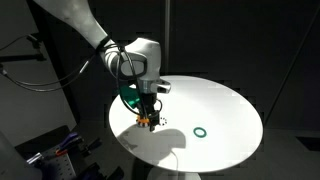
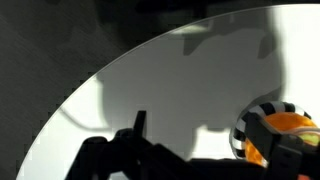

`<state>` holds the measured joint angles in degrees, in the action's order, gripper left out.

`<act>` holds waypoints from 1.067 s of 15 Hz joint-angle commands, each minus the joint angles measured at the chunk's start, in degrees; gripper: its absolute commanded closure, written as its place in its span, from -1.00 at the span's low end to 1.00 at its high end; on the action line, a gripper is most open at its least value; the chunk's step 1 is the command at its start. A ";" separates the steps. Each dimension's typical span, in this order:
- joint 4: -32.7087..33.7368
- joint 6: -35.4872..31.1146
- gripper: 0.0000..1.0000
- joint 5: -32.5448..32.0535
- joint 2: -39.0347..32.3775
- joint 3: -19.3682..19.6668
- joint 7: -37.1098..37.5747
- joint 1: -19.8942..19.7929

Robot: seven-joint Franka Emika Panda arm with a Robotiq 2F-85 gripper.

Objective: Slide the ring holder forward on the table, pick up the black and white ring and put it on the ring holder

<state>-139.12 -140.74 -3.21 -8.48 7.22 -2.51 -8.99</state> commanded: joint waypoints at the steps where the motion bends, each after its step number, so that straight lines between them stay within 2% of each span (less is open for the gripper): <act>1: 0.43 -4.79 -1.00 3.85 -3.30 -0.53 -4.03 -0.45; 4: 0.24 -8.67 -1.00 6.19 -5.47 -1.39 -6.21 -0.60; 9: 0.32 -13.12 -1.00 6.37 -8.23 -2.59 -6.52 -0.54; 16: 2.19 -14.45 -1.00 6.60 -10.83 -4.33 -5.83 -0.45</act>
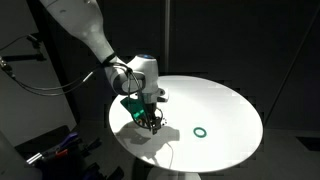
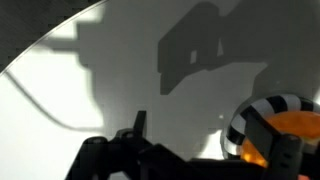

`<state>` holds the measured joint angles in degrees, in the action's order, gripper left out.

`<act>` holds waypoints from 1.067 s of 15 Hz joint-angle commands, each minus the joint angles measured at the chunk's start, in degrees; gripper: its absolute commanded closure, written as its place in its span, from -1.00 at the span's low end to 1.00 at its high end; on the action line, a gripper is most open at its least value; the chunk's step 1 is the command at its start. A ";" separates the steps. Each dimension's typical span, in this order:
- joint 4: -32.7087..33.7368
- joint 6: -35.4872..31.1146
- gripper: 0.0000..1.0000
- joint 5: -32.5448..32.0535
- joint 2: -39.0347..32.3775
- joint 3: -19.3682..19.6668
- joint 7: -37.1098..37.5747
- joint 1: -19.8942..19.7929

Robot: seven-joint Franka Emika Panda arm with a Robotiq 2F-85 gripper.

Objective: Slide the ring holder forward on the table, pick up the black and white ring and put it on the ring holder

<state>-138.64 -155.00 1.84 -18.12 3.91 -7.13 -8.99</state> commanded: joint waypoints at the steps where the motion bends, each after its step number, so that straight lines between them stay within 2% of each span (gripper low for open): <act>1: 2.16 -0.04 -1.00 1.62 -1.49 -1.26 -1.05 -0.37; 16: 12.47 1.90 -1.00 2.41 -8.22 -4.40 2.00 2.31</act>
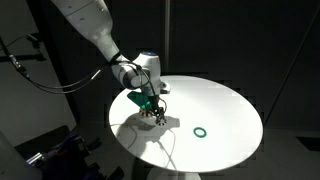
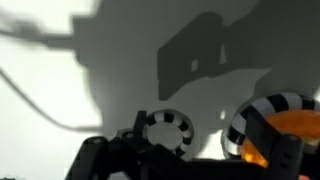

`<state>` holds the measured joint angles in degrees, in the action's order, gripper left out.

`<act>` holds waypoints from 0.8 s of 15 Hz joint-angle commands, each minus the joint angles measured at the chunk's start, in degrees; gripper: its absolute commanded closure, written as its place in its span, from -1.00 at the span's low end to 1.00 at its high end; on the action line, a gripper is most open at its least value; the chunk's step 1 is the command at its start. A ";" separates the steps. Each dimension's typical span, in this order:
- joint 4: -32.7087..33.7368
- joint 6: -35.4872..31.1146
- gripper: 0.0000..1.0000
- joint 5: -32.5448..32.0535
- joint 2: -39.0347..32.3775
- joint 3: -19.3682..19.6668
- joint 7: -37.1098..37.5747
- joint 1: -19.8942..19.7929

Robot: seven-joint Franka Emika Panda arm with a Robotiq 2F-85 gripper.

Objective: Slide the ring holder forward on the table, pick up the black and white ring and put it on the ring holder

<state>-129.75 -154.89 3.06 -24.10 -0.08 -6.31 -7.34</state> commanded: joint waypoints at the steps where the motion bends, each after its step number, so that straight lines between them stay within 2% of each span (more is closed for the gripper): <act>1: 4.42 2.17 -1.00 1.23 -2.66 -0.52 1.42 0.81; 12: 8.94 7.83 -1.00 -0.02 -4.74 2.10 2.31 0.79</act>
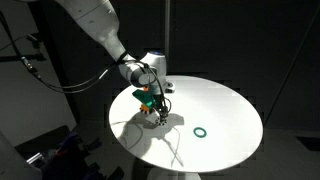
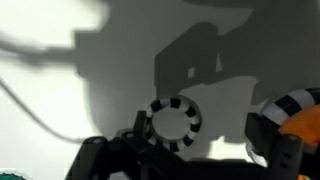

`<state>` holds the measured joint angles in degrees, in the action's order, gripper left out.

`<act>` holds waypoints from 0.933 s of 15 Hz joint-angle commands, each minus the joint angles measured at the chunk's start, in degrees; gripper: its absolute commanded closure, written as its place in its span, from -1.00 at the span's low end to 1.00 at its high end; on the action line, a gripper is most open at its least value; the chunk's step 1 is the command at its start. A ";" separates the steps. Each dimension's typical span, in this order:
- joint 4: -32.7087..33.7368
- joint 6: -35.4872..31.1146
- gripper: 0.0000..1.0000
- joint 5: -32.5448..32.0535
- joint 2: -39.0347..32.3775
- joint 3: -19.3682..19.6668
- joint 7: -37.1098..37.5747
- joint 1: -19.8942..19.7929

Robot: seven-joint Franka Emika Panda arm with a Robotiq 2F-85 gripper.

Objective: Slide the ring holder forward on the table, pick up the black and white ring and put it on the ring holder

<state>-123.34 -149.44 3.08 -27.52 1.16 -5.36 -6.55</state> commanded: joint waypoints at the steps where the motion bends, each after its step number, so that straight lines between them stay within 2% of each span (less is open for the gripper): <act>1: 2.87 2.64 -1.00 -0.03 -1.62 1.10 1.40 -0.07; 14: 5.87 1.91 -1.00 -0.68 -4.87 2.32 1.71 0.02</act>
<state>-119.45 -148.39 3.08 -31.40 3.05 -4.90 -6.67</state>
